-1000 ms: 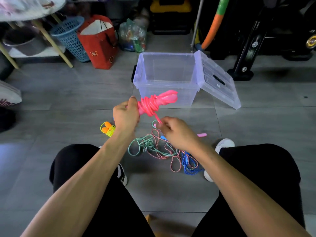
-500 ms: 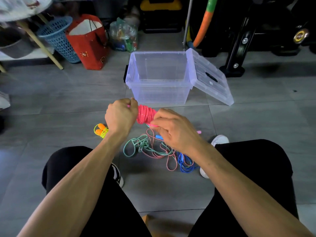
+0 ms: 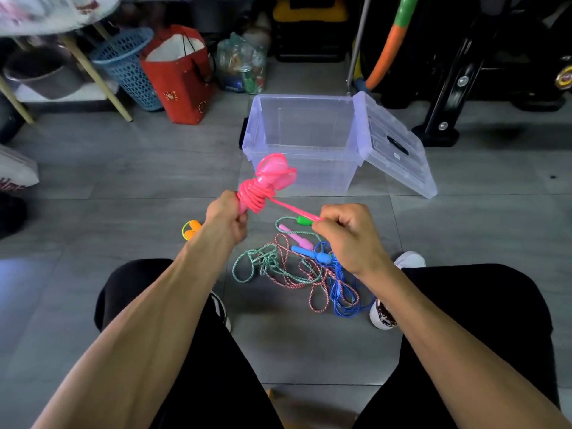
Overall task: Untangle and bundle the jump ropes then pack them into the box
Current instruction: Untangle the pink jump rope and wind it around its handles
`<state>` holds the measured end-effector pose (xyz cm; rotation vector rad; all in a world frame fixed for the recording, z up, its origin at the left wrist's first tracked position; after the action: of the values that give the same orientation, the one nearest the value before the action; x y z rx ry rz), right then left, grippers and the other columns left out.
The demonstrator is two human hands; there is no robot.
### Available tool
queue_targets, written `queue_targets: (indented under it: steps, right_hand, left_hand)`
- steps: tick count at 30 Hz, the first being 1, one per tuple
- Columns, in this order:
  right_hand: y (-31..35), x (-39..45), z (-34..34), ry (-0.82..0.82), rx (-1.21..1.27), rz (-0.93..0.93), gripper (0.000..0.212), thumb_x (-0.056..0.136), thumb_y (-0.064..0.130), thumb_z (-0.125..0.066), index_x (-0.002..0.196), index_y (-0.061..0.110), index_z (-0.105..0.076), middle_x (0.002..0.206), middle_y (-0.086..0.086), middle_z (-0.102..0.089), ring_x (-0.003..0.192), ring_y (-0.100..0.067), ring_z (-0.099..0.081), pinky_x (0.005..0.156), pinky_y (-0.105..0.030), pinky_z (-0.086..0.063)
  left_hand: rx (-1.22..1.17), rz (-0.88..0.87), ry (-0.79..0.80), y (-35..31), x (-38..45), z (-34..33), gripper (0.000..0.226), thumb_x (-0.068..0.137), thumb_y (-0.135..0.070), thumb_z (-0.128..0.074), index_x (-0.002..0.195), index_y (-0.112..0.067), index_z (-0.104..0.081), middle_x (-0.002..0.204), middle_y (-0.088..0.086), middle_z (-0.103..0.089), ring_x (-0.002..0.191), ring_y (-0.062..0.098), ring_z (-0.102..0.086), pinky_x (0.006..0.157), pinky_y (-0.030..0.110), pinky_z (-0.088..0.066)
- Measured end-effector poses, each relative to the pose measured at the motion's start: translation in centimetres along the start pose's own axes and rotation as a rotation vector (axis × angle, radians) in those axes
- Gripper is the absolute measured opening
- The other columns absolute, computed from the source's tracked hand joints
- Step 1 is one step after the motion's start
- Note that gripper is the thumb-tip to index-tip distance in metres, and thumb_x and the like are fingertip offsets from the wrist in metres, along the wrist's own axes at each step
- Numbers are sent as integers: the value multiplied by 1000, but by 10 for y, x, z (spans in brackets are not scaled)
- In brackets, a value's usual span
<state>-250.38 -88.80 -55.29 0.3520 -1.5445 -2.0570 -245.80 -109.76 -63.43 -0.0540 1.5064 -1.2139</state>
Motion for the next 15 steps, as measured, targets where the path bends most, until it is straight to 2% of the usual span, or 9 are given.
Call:
queue_targets:
  steps: [2, 4, 6, 8, 11, 13, 15]
  right_hand:
    - [-4, 3, 1, -13, -63, -1, 36, 74, 28, -52, 50, 17, -28, 46, 6, -24, 49, -9, -23, 47, -31, -22]
    - [-7, 2, -4, 73, -161, 25, 25, 79, 24, -53, 59, 12, -41, 50, 0, -36, 50, -17, -32, 49, -38, -32]
    - [-1, -3, -13, 200, -258, 116, 11, 82, 16, -55, 72, 15, -53, 61, 5, -50, 56, -14, -43, 54, -38, -41]
    - [7, -7, -15, 250, -302, 225, 4, 84, 12, -57, 83, 15, -59, 80, 10, -57, 71, -10, -52, 66, -31, -47]
    - [18, -6, -8, 133, -356, 434, 8, 90, 14, -61, 90, 10, -68, 113, 1, -59, 104, -17, -52, 91, -23, -39]
    - [22, -1, -1, 36, -282, 427, 17, 92, 20, -59, 92, 9, -72, 124, 0, -57, 116, -21, -49, 102, -24, -34]
    - [21, 4, 4, 29, -141, 356, 15, 95, 16, -58, 96, 10, -72, 123, 2, -62, 121, -19, -51, 105, -34, -39]
  left_hand:
    - [-37, 12, 53, 4, -6, -6, 29, 88, -12, -36, 60, -17, -34, 31, -1, -27, 21, 11, -15, 37, 5, -19]
    - [-64, -14, 12, 1, -10, -6, 29, 90, -17, -40, 61, -17, -34, 32, 0, -30, 21, 11, -16, 37, 6, -18]
    - [-34, -82, -85, -5, -14, -3, 28, 88, -22, -45, 62, -14, -40, 41, 5, -37, 23, 13, -21, 38, 11, -22]
    - [16, -182, -155, -11, -19, -1, 33, 88, -25, -46, 59, -9, -46, 46, 8, -43, 31, 18, -28, 40, 18, -24]
    - [98, -410, -223, -17, -31, -3, 46, 89, -29, -46, 49, -7, -47, 37, 4, -44, 39, 23, -36, 43, 25, -29]
    - [186, -586, -283, -24, -46, -5, 51, 91, -34, -46, 48, -7, -41, 39, 3, -42, 46, 23, -36, 48, 31, -32]
    - [224, -754, -324, -32, -60, -7, 54, 93, -39, -46, 53, -4, -37, 42, 2, -37, 51, 22, -32, 52, 36, -34]
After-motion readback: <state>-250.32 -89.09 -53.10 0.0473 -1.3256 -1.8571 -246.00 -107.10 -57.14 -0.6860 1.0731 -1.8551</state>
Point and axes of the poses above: each hand's wrist, its own x-axis towards the middle knuckle, its own z-axis out of the back of the hand, y = z × x, the point moved 6 cm from there along x, towards the middle knuckle
